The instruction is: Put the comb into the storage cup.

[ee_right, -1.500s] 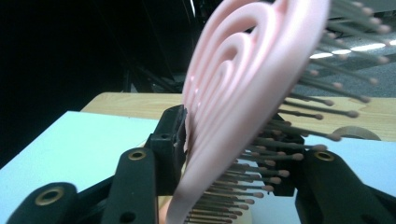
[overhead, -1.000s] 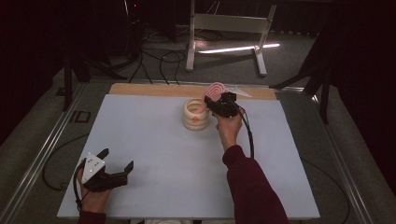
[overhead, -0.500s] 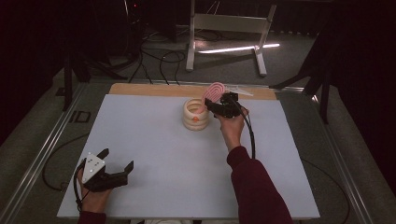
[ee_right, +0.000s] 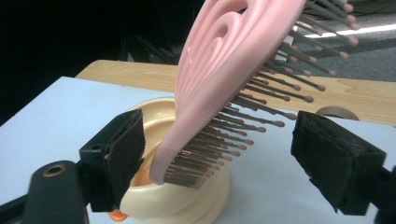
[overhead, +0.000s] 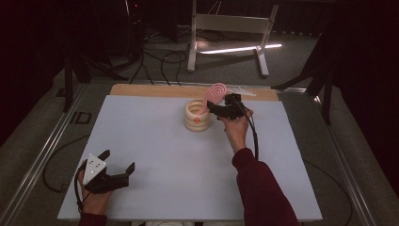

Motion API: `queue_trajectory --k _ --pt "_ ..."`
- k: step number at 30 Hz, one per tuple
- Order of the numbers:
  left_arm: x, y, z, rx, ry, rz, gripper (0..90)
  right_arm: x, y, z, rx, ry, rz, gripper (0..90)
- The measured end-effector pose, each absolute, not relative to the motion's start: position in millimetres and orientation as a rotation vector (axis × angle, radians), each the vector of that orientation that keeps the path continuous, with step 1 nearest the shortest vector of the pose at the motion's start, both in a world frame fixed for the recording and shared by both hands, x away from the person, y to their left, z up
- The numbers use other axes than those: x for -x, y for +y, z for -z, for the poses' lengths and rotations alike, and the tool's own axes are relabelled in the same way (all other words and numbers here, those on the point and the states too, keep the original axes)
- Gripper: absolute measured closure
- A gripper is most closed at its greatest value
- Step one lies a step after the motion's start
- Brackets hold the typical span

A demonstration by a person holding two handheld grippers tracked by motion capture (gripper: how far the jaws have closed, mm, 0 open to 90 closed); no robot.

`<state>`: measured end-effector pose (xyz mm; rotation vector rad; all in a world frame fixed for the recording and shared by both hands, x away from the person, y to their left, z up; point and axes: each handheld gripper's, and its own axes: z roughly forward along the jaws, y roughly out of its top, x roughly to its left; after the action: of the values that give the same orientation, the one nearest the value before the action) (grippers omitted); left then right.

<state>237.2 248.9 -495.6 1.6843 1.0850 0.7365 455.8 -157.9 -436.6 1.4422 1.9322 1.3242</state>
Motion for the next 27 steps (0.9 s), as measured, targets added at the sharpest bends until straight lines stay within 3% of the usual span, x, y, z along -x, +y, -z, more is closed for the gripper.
queue_trajectory --k 27 --pt "-237.2 249.0 495.4 -1.683 1.088 -0.739 0.3 -445.9 -170.7 433.2 -1.362 2.003 -1.253 11.2"
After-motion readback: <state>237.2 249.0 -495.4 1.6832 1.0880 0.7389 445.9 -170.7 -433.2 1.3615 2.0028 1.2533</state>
